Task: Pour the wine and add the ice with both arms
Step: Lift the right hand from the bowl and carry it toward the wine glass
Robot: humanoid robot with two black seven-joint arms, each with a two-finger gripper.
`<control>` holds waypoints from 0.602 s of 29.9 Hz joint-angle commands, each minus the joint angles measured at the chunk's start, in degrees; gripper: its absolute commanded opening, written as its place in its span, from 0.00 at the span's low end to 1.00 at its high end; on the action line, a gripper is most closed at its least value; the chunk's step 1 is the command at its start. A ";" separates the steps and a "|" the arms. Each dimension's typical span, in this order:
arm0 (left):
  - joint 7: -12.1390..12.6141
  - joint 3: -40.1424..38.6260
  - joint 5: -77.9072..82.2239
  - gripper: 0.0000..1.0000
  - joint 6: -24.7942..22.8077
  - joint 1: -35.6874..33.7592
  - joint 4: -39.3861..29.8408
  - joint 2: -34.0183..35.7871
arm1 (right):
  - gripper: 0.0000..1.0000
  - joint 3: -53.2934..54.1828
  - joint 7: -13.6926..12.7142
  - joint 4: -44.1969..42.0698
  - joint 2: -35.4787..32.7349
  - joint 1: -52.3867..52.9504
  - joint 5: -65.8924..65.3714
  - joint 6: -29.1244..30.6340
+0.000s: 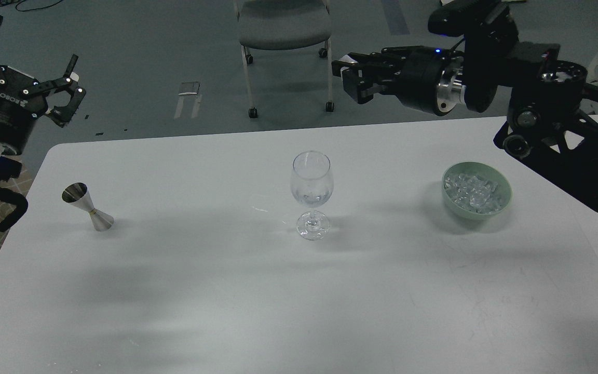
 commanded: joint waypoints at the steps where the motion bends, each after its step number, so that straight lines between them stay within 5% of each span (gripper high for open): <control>1: 0.00 -0.05 -0.09 0.98 0.01 0.08 -0.11 0.32 | 0.00 -0.17 -0.17 1.56 1.20 0.50 0.07 0.29; 18: 0.00 -0.05 -0.09 0.98 0.01 0.52 -0.11 0.40 | 0.00 -4.83 -0.34 5.52 1.37 -4.51 0.07 0.73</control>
